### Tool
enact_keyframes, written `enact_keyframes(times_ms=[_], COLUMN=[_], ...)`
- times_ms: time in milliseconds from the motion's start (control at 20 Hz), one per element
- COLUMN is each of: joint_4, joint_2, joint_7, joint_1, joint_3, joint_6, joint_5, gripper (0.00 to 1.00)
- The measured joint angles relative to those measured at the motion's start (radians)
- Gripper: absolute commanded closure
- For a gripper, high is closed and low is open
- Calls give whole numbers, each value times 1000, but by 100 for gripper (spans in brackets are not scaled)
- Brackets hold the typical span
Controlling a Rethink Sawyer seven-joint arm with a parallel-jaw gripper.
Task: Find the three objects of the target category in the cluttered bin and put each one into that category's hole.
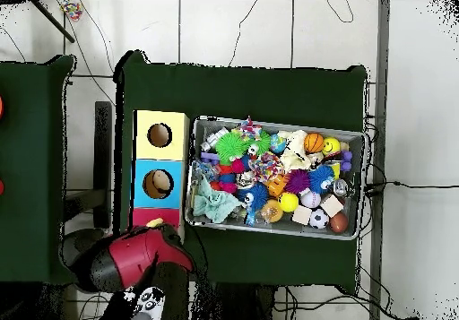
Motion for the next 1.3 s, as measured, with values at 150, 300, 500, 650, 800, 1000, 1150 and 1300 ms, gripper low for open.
enact_keyframes(times_ms=[150, 300, 500, 650, 800, 1000, 1150, 1300], joint_4=[-1, -2, -2, -1, -1, -1, 1, 9], joint_2=[6, 11, 17, 16, 9, -1, -31, -62], joint_7=[0, 0, 0, 0, 0, 0, 0, 0], joint_1=[24, 46, 75, 86, 97, 108, 112, 111], joint_3=[-22, -42, -69, -80, -93, -109, -120, -124], joint_6=[-14, -32, -56, -60, -60, -60, -60, -60], joint_5=[0, 0, 0, 0, 0, 0, 0, 0], gripper=[100, 100, 100, 100, 100, 100, 100, 100])
